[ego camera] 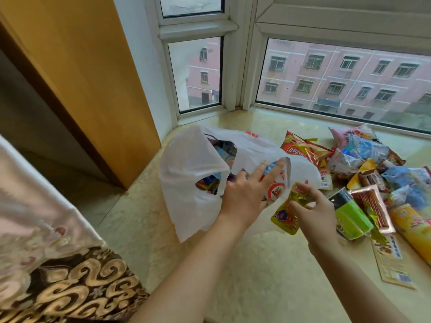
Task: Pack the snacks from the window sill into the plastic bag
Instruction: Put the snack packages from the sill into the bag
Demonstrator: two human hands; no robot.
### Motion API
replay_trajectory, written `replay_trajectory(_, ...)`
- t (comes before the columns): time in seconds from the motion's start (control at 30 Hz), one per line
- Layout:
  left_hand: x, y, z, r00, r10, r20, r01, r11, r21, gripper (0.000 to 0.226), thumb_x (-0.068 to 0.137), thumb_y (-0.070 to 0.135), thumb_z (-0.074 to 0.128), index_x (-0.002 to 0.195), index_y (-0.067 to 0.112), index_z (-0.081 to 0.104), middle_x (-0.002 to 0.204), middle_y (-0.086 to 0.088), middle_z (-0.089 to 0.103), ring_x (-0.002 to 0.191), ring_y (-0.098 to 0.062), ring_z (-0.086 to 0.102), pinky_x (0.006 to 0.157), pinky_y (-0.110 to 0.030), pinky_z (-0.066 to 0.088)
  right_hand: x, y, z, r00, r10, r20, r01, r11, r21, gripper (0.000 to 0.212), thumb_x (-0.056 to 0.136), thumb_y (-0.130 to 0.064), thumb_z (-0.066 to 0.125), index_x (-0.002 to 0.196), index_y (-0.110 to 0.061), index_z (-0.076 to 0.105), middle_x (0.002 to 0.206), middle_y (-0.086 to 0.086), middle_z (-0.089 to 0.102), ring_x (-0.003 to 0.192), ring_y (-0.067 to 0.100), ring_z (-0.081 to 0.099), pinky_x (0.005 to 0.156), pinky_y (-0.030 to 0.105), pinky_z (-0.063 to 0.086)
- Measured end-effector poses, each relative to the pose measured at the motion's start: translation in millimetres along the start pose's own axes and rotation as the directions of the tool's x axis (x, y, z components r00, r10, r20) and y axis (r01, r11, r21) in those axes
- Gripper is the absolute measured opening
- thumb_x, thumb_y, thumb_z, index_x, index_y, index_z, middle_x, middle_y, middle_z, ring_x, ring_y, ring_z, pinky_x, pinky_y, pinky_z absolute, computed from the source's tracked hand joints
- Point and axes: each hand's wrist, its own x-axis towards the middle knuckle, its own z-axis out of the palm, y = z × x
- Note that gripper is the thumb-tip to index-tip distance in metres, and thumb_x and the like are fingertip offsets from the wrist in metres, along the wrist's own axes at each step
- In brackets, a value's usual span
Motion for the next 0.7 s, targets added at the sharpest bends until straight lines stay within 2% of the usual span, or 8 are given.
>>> replay_trajectory(0.13,24,-19,17,0.998,0.015,0.053,-0.022,0.991,0.129,0.093,0.072,0.037,0.077,0.148,0.04,0.025,0.131,0.007,0.058,0.081,-0.027,0.063,0.043,-0.029,0.047,12,4,9,1.0,0.001,-0.006,-0.001,1.0,0.018,0.049,0.079,0.003,0.064,0.109,-0.035,0.059,0.115,-0.001,0.061,0.092,0.019,0.064,0.078,0.037,0.056)
replay_trajectory(0.3,37,-62,37,0.969,0.196,0.148,-0.238,0.902,0.36,0.078,0.08,0.004,0.044,0.143,0.048,0.031,0.114,0.003,0.067,0.07,-0.029,0.064,0.047,-0.029,0.045,9,1,35,0.988,-0.145,0.058,0.142,0.988,0.06,0.051,0.08,0.0,0.066,0.118,-0.033,0.057,0.104,-0.012,0.064,0.089,0.013,0.065,0.081,0.042,0.057)
replay_trajectory(0.33,38,-70,39,0.959,0.232,0.166,-0.282,0.856,0.434,0.077,0.081,0.002,0.041,0.143,0.048,0.031,0.116,0.0,0.065,0.075,-0.032,0.065,0.051,-0.033,0.048,5,0,43,0.976,-0.198,0.088,0.19,0.978,0.086,0.053,0.08,0.002,0.066,0.118,-0.034,0.055,0.102,-0.016,0.064,0.087,0.01,0.065,0.079,0.038,0.057)
replay_trajectory(0.4,43,-83,39,0.924,0.27,0.272,-0.375,0.786,0.492,0.075,0.088,0.006,0.043,0.148,0.04,0.013,0.141,-0.008,0.046,0.116,-0.037,0.053,0.077,-0.048,0.051,-4,0,61,0.948,-0.289,0.13,0.267,0.949,0.166,0.058,0.081,0.007,0.065,0.123,-0.03,0.05,0.105,-0.027,0.061,0.091,0.005,0.064,0.08,0.025,0.055)
replay_trajectory(0.43,45,-89,41,0.897,0.264,0.354,-0.419,0.762,0.493,0.075,0.093,0.01,0.046,0.149,0.035,0.004,0.153,-0.009,0.027,0.135,-0.036,0.033,0.096,-0.054,0.041,-6,3,70,0.934,-0.331,0.134,0.303,0.933,0.192,0.059,0.082,0.007,0.066,0.128,-0.026,0.048,0.109,-0.029,0.059,0.096,0.001,0.063,0.081,0.019,0.052)
replay_trajectory(0.5,45,-102,36,0.855,0.185,0.485,-0.436,0.762,0.478,0.072,0.097,0.018,0.05,0.15,0.03,0.003,0.16,-0.007,0.003,0.146,-0.032,0.002,0.113,-0.053,0.019,-5,11,87,0.898,-0.415,0.144,0.389,0.903,0.182,0.059,0.083,0.005,0.067,0.132,-0.022,0.046,0.118,-0.025,0.059,0.105,-0.002,0.061,0.084,0.016,0.05)
replay_trajectory(0.6,44,-124,24,0.874,0.2,0.443,-0.435,0.73,0.527,0.083,0.094,0.032,0.054,0.151,0.037,-0.006,0.16,-0.005,0.006,0.147,-0.028,0.004,0.113,-0.047,0.02,3,26,109,0.777,-0.605,0.175,0.601,0.795,0.081,0.047,0.085,0.003,0.065,0.123,-0.023,0.054,0.12,-0.014,0.064,0.107,0.001,0.062,0.083,0.028,0.055)
replay_trajectory(0.7,46,-141,2,0.888,0.21,0.408,-0.433,0.68,0.592,0.086,0.078,0.045,0.071,0.149,0.04,0.021,0.149,0.003,0.039,0.133,-0.021,0.042,0.098,-0.033,0.04,12,44,128,0.496,-0.809,0.315,0.866,0.49,-0.105,0.027,0.087,-0.003,0.058,0.11,-0.015,0.064,0.118,0.001,0.066,0.104,0.018,0.064,0.077,0.031,0.056)
